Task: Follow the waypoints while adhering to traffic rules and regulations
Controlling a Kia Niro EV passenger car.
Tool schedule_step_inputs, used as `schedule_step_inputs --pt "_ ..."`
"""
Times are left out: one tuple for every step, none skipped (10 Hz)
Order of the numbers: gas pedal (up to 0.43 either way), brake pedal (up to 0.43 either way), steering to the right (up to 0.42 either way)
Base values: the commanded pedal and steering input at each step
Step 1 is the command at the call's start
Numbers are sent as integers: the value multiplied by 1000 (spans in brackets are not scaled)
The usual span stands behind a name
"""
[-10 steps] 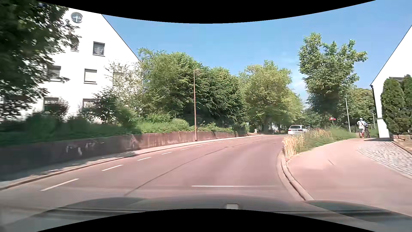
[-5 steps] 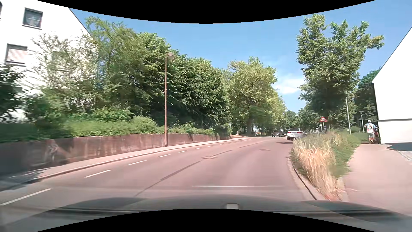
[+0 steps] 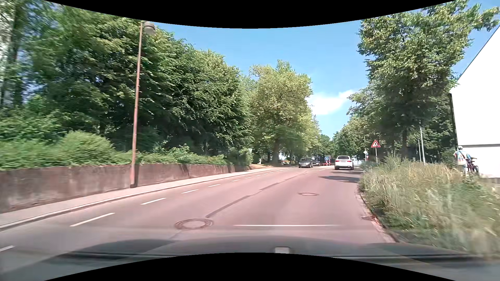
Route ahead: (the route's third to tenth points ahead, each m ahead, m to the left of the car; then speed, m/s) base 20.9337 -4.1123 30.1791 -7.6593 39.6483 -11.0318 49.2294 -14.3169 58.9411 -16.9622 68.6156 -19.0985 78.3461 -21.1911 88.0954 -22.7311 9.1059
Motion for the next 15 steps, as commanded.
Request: schedule_step_inputs --pt "189 0 138" --pt "189 0 137" --pt "189 0 136" --pt "189 0 134" --pt "189 0 131" --pt "189 0 127" --pt "197 0 123" --pt "209 0 120" --pt "209 0 115" --pt "209 0 104" --pt "209 0 93" --pt "209 0 80" --pt "209 0 69" --pt "209 0 61" --pt "209 0 51"
